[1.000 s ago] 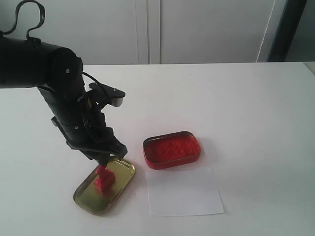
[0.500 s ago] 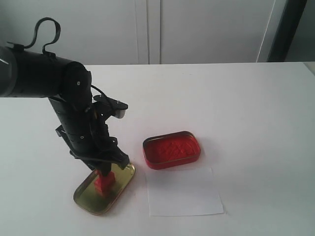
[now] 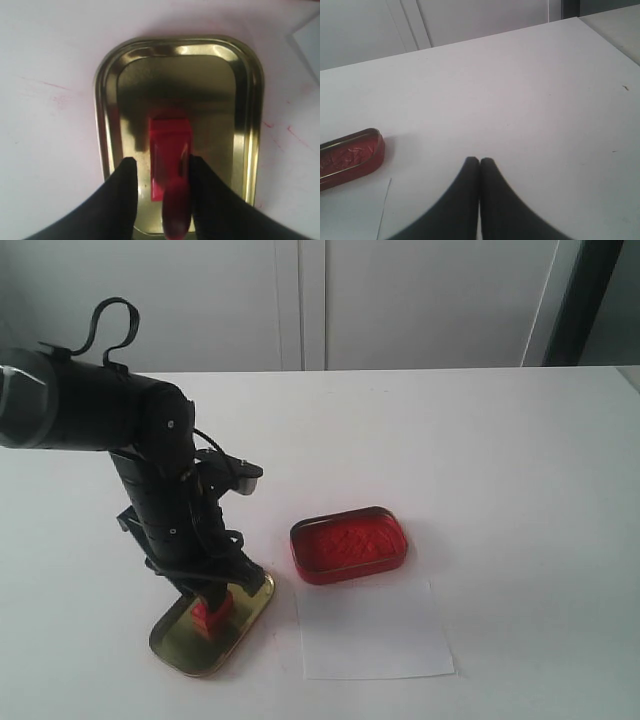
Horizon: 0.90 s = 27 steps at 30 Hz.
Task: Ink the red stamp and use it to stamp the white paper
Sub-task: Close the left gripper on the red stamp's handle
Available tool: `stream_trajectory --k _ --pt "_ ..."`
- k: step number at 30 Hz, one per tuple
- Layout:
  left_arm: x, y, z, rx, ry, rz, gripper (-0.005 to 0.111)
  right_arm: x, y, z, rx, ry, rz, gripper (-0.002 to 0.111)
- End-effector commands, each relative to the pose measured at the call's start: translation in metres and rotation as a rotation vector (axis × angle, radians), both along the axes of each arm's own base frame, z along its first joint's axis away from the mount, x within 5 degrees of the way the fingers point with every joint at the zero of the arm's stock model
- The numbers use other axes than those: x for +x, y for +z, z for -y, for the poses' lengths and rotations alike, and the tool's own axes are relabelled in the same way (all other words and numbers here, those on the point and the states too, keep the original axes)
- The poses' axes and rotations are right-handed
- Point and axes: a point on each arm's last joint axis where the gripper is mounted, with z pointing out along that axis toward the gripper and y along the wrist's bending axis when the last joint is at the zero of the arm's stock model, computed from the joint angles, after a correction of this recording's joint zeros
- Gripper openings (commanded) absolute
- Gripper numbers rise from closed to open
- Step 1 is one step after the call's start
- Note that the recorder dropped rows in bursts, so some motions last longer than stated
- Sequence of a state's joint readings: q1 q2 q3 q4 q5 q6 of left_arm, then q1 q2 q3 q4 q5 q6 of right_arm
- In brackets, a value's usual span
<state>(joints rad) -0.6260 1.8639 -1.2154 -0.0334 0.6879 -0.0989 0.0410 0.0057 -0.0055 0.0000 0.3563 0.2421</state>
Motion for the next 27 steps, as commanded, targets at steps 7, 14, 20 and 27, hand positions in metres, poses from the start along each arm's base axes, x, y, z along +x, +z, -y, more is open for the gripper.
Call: stream_trajectory --k 7,14,20,27 --pt "-0.006 -0.002 -0.001 0.016 0.007 -0.045 0.012 0.0 0.0 0.0 -0.006 -0.004 0.016 0.0" --pt "-0.006 -0.002 -0.001 0.018 0.007 -0.048 0.0 0.0 0.0 0.0 -0.006 -0.004 0.016 0.0" --pt "-0.006 -0.002 -0.001 0.018 0.007 -0.048 0.0 0.0 0.0 0.0 -0.006 -0.004 0.016 0.0" --pt "-0.001 0.01 0.003 0.011 0.002 -0.044 0.0 0.0 0.0 0.0 -0.006 -0.004 0.016 0.0"
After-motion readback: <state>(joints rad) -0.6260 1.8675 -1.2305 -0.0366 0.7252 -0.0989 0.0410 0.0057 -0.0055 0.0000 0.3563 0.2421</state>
